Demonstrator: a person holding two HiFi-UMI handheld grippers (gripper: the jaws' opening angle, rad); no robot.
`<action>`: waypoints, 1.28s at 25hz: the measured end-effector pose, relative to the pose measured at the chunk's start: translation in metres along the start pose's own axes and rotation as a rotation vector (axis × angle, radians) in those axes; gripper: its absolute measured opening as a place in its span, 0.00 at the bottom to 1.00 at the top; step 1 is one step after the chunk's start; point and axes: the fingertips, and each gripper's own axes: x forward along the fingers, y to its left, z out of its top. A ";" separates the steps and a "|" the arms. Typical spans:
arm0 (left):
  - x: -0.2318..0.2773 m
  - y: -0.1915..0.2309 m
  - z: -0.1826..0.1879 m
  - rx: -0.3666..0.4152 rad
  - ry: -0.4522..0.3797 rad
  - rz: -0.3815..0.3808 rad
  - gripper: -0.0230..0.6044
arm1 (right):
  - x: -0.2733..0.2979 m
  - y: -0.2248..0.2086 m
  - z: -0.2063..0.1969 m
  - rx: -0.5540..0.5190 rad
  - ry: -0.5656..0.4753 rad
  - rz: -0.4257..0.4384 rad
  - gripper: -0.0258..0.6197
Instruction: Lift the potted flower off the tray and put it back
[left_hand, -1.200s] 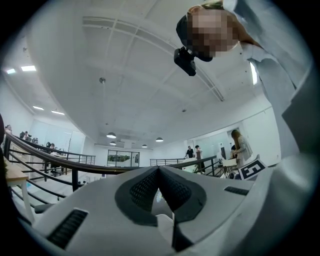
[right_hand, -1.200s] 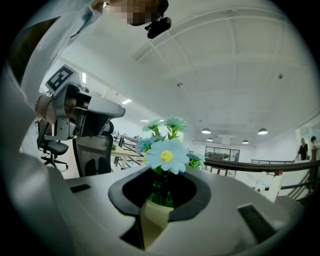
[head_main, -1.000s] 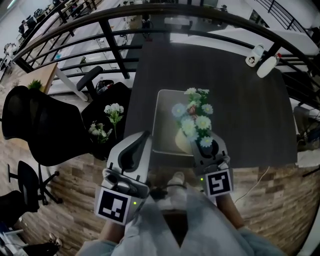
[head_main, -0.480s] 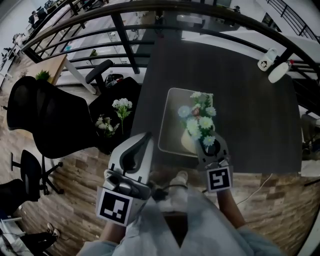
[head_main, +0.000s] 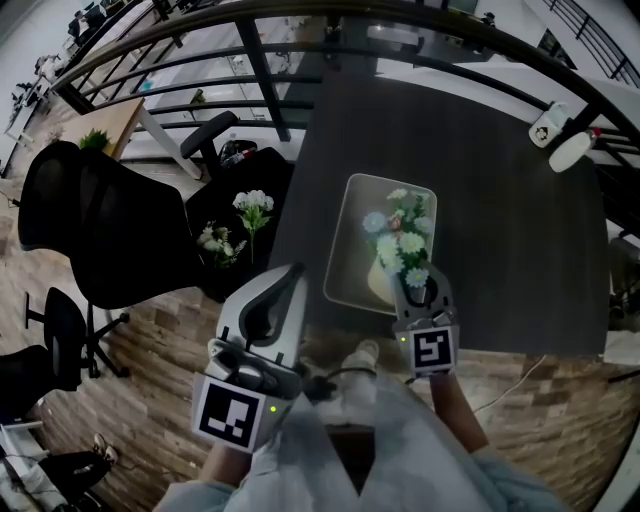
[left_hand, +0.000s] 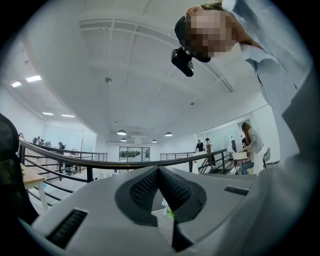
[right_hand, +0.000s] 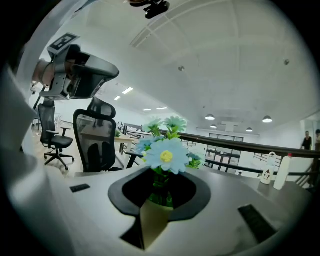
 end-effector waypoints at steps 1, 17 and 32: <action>0.000 0.000 0.000 0.000 0.002 0.002 0.03 | 0.001 0.000 -0.003 0.001 0.005 -0.002 0.17; 0.003 0.003 -0.006 0.001 0.022 0.000 0.03 | 0.015 0.008 -0.038 0.015 0.051 -0.013 0.17; 0.001 0.004 -0.006 -0.008 0.018 -0.004 0.03 | 0.018 0.020 -0.057 0.064 0.115 0.028 0.25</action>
